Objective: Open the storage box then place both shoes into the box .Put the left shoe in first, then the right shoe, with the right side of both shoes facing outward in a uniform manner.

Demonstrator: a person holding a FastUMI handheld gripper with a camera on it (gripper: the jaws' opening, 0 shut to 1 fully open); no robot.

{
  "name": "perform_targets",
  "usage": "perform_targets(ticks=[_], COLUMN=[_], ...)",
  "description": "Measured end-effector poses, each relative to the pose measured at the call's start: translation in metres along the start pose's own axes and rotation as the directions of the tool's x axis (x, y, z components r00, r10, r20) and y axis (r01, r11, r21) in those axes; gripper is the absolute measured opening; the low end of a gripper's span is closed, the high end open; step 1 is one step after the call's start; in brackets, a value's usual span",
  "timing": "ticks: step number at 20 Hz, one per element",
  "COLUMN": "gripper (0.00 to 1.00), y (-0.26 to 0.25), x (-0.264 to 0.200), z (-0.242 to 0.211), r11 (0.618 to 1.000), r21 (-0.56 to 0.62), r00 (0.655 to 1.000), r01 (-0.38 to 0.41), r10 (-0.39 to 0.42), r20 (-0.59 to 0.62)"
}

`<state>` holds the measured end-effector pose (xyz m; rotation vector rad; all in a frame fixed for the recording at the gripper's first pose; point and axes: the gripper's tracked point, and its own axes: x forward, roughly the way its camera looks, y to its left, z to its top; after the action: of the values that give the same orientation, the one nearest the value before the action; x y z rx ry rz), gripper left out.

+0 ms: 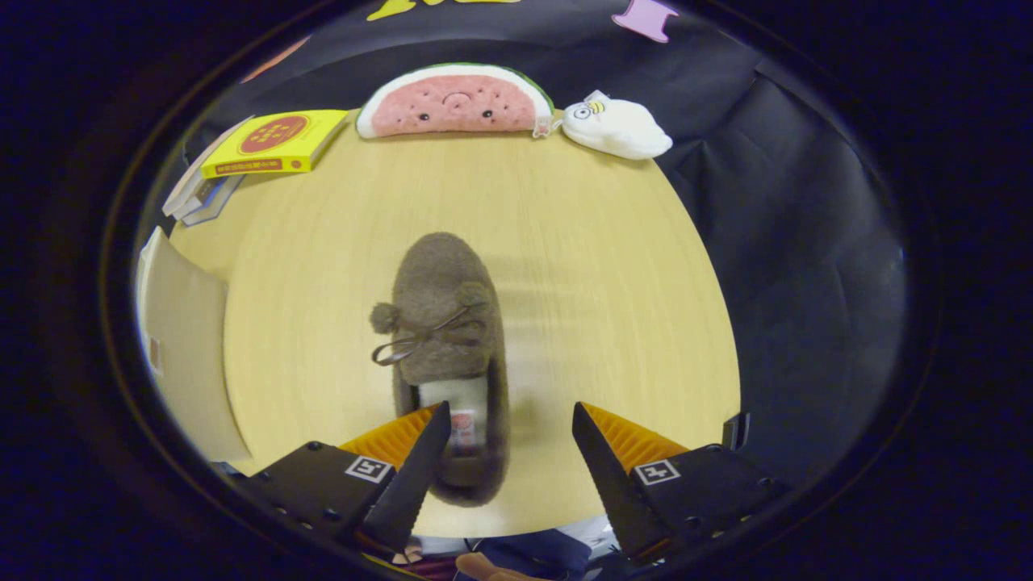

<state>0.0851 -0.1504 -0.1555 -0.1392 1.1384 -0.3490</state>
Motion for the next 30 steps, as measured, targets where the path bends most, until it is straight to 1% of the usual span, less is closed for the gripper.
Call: perform_targets(ticks=[2, 3, 5, 6, 7, 8, 9, 10, 11, 12, 16, 18, 20, 25, 30], gripper=[0.87, 0.76, 0.45, 0.30, 0.15, 0.08, 0.08, 0.08, 0.01, 0.01, 0.00, 0.01, 0.01, 0.00, 0.00], y=[-0.003, -0.004, 0.009, 0.014, 0.017, 0.018, 0.019, 0.018, 0.018, 0.019, 0.030, 0.032, 0.034, 0.043, 0.062], x=[0.013, 0.020, 0.027, 0.030, 0.030, 0.031, 0.029, 0.031, 0.030, 0.028, 0.000, -0.023, -0.047, -0.118, -0.177], z=[0.001, 0.000, -0.005, -0.004, -0.001, -0.002, 0.001, -0.004, -0.002, -0.002, -0.009, -0.008, -0.008, -0.015, -0.012], r11=[1.000, 1.000, 0.998, 0.996, 0.995, 0.995, 0.994, 0.994, 0.994, 0.993, 0.971, 0.961, 0.958, 0.953, 0.946], r21=[-0.005, -0.018, -0.026, -0.007, 0.003, -0.012, -0.035, -0.030, -0.009, -0.003, 0.063, 0.062, 0.044, -0.050, -0.097], r00=[1.000, 1.000, 0.997, 0.994, 0.994, 0.994, 0.994, 0.994, 0.993, 0.992, 0.971, 0.962, 0.959, 0.952, 0.939], r01=[0.008, 0.015, -0.057, -0.086, -0.099, -0.100, -0.103, -0.104, -0.107, -0.118, -0.230, -0.269, -0.282, -0.299, -0.309], r10=[-0.008, -0.015, 0.055, 0.085, 0.099, 0.099, 0.102, 0.102, 0.107, 0.118, 0.234, 0.271, 0.282, 0.301, 0.320], r20=[-0.012, -0.018, -0.059, -0.068, -0.055, -0.056, -0.043, -0.044, -0.043, -0.045, -0.052, -0.030, -0.004, 0.053, 0.129])
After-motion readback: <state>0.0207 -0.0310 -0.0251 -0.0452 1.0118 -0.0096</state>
